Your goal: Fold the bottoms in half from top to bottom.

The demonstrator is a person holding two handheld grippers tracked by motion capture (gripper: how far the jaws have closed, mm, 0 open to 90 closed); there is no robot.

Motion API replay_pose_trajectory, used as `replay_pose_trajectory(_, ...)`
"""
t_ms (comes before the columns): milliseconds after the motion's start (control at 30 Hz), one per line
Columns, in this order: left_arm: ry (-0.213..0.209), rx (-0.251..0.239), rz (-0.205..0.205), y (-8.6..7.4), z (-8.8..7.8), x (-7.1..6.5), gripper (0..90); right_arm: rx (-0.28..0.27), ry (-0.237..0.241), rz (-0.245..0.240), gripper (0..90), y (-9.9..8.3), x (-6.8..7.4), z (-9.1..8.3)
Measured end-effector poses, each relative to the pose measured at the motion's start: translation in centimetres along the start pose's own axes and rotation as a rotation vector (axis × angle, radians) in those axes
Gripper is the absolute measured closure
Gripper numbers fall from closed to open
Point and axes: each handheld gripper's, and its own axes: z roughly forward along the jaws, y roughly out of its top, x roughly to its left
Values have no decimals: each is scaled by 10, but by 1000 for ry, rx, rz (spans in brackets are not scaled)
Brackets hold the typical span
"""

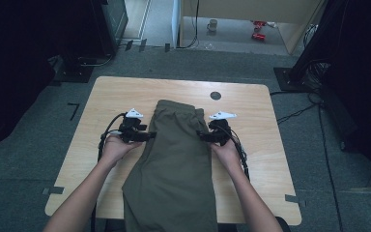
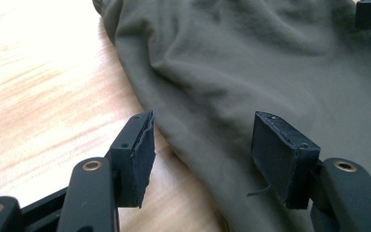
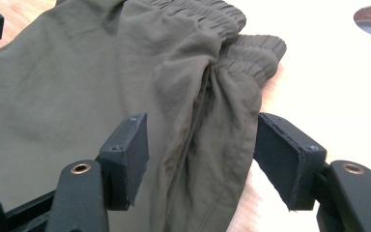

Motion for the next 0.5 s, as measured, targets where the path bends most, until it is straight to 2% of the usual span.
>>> replay_pose_trajectory(167, 14, -1, -1, 12, 8, 7, 413, 5, 0, 9, 326, 7, -2, 7)
replay_pose_trajectory(500, -2, -14, -24, 27, 26, 16, 410, 15, -2, 7, 294, 17, -1, 25)
